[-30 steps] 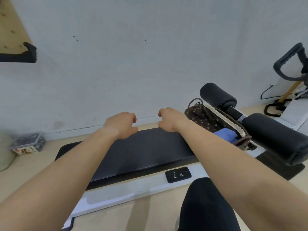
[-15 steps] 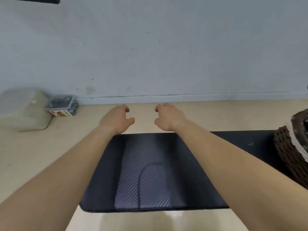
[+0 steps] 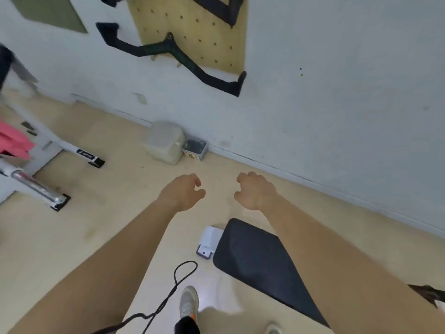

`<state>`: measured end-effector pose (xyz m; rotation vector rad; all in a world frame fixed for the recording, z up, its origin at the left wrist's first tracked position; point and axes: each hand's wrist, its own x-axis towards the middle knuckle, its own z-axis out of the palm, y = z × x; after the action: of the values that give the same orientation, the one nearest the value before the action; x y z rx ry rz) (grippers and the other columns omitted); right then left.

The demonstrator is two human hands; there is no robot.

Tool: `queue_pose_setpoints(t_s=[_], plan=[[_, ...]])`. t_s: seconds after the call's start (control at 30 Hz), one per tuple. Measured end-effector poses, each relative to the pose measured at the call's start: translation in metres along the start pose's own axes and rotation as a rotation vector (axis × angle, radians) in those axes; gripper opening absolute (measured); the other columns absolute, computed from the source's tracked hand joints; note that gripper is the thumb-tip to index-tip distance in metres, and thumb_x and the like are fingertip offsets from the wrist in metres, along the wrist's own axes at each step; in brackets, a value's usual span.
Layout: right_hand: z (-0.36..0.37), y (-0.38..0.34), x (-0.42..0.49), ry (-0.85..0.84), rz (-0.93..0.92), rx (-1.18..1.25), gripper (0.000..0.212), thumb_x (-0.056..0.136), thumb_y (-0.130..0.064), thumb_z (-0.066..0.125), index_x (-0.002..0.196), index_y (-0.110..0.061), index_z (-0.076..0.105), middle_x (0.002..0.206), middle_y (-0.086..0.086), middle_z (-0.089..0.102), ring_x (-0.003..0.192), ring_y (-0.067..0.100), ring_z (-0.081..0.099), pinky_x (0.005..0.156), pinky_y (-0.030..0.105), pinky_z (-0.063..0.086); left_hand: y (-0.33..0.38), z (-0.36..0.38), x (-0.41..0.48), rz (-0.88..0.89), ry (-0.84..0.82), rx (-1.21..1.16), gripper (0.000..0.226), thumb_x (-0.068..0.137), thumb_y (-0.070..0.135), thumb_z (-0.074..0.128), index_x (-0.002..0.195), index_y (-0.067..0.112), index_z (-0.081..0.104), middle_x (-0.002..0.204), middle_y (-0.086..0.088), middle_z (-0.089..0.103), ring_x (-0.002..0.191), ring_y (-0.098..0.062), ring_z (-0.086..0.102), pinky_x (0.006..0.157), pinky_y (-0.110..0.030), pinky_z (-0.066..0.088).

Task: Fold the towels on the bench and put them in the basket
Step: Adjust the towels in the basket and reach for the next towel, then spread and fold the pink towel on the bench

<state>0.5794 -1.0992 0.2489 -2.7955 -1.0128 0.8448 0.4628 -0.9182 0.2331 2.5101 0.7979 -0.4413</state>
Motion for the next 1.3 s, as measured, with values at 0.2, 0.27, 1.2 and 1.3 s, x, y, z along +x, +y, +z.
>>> queue_pose_setpoints(t_s=[0.2,0.27,1.2,1.3], plan=[[-0.069,-0.131,-0.039,0.014,-0.249,-0.119,0.051,0.095,-0.037,0.049,0.142,-0.018,0.043,0.143,0.008,0.044,0.129,0.03,0.044,0.101,0.045,0.043,-0.083,-0.094,-0.11,-0.21,0.118,-0.058,0.041,0.093,0.047,0.057,0.127,0.024,0.055,0.126,-0.001,0.058,0.116,-0.02,0.054,0.098,-0.038,0.046],[-0.082,-0.178,-0.044,0.009,-0.319,-0.135,0.054,0.094,-0.037,0.051,0.144,-0.018,0.043,0.146,0.008,0.043,0.132,0.031,0.043,0.103,0.045,0.043,-0.117,-0.119,-0.141,-0.286,0.158,-0.087,0.042,0.094,0.046,0.057,0.129,0.023,0.055,0.128,-0.001,0.058,0.116,-0.021,0.054,0.097,-0.038,0.047],[-0.064,-0.746,0.096,0.03,-0.715,-0.374,0.044,0.09,-0.035,0.053,0.13,-0.018,0.048,0.127,0.01,0.05,0.117,0.032,0.048,0.088,0.04,0.044,-0.592,-0.351,-0.213,-0.643,0.325,-0.276,0.049,0.098,0.042,0.055,0.141,0.019,0.047,0.144,-0.002,0.05,0.126,-0.022,0.053,0.098,-0.034,0.047],[-0.061,-0.798,0.153,0.004,-0.723,-0.362,0.049,0.09,-0.035,0.055,0.135,-0.019,0.044,0.128,0.01,0.05,0.118,0.032,0.048,0.091,0.041,0.045,-0.646,-0.38,-0.176,-0.669,0.323,-0.281,0.049,0.097,0.042,0.055,0.141,0.021,0.047,0.143,-0.002,0.048,0.123,-0.022,0.053,0.098,-0.036,0.047]])
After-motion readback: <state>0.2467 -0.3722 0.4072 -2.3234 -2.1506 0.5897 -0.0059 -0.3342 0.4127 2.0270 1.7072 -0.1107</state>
